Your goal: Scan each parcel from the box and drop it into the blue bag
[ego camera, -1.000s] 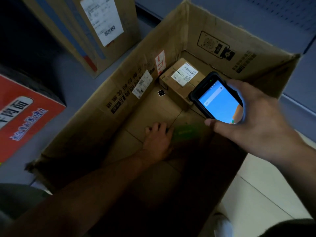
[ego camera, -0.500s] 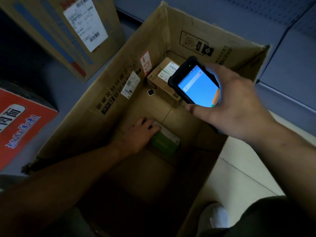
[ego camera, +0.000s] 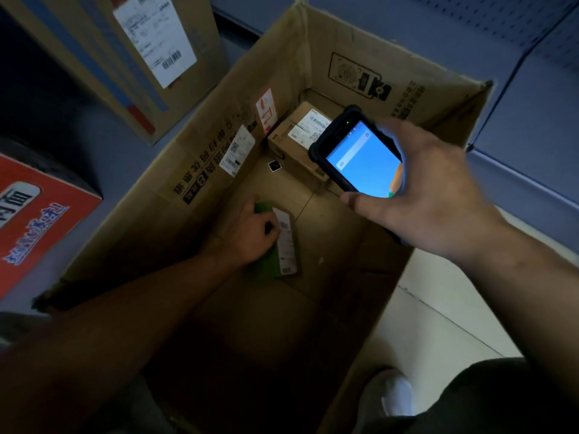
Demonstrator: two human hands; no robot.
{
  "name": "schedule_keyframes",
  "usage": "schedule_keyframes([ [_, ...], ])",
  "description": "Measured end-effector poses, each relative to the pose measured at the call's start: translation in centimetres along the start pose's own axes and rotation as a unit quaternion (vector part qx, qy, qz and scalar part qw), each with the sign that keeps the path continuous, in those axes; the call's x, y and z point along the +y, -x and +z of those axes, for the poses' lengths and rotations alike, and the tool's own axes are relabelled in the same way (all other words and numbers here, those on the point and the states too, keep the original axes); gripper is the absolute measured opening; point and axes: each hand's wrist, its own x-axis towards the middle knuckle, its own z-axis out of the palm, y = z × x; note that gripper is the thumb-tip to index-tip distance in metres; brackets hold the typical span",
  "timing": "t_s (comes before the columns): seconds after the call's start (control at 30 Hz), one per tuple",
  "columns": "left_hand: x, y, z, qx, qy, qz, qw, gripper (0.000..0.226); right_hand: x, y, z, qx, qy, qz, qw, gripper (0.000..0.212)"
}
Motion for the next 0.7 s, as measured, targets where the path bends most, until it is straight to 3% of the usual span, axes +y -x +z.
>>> schedule_keyframes([
  [0.03,0.0,-0.3,0.0,-0.006,-0.001,-0.023,1.0,0.024,0.0,0.0,0.0,0.0,-0.001,0.0,1.0,0.096],
  [0.1,-0.1,-0.8,-0.4,-0.022,0.003,-0.064,0.998,0.065,-0.1,-0.1,0.0,0.003,-0.007,-0.001,1.0,0.096],
  [0.2,-0.3,-1.4,-1.8,-0.073,0.103,-0.126,0.984,0.103,-0.1,-0.2,0.2,-0.003,-0.007,0.0,1.0,0.095],
  [0.3,0.2,-1.1,-3.9,-0.086,0.133,-0.133,0.978,0.106,0.0,-0.2,0.5,-0.018,0.0,0.008,1.0,0.095],
  [0.47,1.8,1.4,-9.4,0.053,0.081,-0.046,0.994,0.096,0.1,-0.3,1.0,-0.032,0.014,0.007,0.999,0.097],
  [0.7,3.5,5.5,-17.3,0.231,0.032,0.098,0.968,0.092,0.2,-0.8,1.3,-0.049,0.035,0.014,0.998,0.097],
])
